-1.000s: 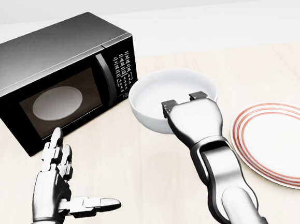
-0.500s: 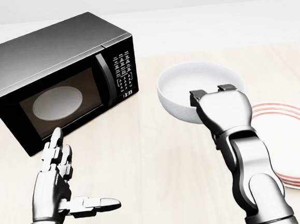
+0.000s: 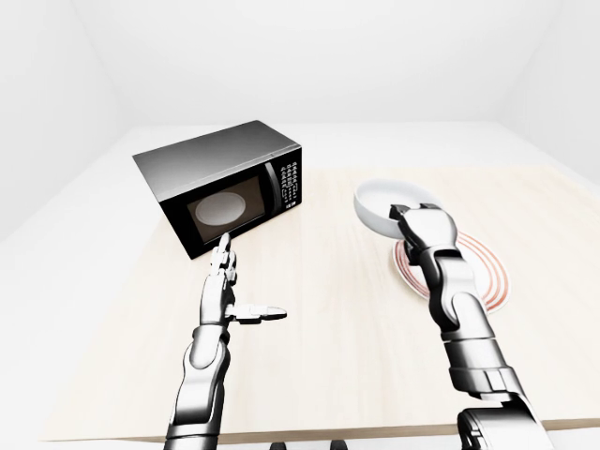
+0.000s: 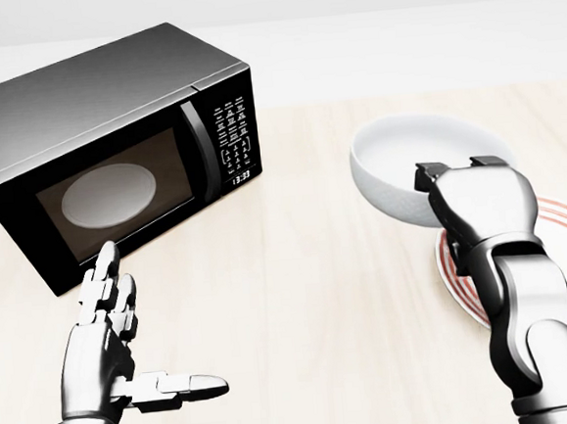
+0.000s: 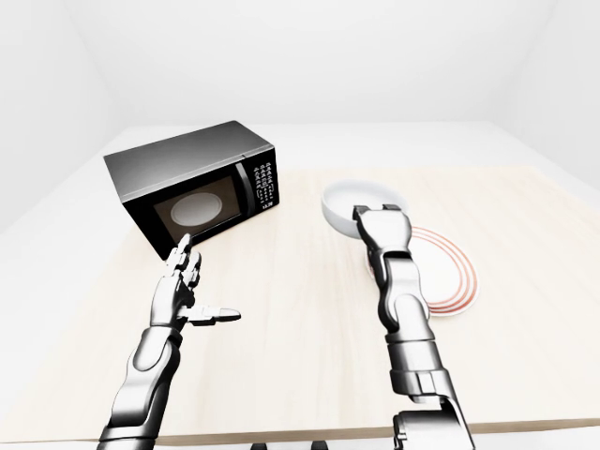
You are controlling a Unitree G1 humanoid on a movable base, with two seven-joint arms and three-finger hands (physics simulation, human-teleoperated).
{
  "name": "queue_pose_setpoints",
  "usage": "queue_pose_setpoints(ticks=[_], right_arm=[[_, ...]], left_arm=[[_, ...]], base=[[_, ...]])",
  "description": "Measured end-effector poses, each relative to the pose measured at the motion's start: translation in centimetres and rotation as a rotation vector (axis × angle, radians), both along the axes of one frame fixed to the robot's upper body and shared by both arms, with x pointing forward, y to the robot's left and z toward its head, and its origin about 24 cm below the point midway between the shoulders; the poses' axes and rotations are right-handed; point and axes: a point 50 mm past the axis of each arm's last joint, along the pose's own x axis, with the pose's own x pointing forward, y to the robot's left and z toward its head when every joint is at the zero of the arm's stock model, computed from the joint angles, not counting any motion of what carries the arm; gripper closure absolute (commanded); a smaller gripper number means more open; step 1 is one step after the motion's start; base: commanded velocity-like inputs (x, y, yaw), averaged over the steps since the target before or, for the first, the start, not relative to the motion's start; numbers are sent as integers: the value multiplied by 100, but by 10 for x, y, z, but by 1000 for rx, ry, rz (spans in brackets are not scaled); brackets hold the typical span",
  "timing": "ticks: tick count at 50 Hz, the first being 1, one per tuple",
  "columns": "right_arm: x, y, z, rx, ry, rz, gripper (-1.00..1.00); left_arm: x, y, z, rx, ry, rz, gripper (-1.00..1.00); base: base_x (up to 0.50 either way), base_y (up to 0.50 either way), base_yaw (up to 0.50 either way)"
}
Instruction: Pick up the white bowl and put it on the plate.
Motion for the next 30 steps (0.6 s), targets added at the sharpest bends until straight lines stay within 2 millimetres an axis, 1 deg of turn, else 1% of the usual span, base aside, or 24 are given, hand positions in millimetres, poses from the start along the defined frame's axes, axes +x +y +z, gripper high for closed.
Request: queue_pose_setpoints(ticks=[20,30], right_arm=[[-2,-40,-7,40,3,-91,100],[-7,-58,-12,56,4,-137,100]], left_arm=[[0,0,0,0,0,0,-100],[0,0,0,0,0,0,-100]], base=[[0,0,0],[0,0,0]])
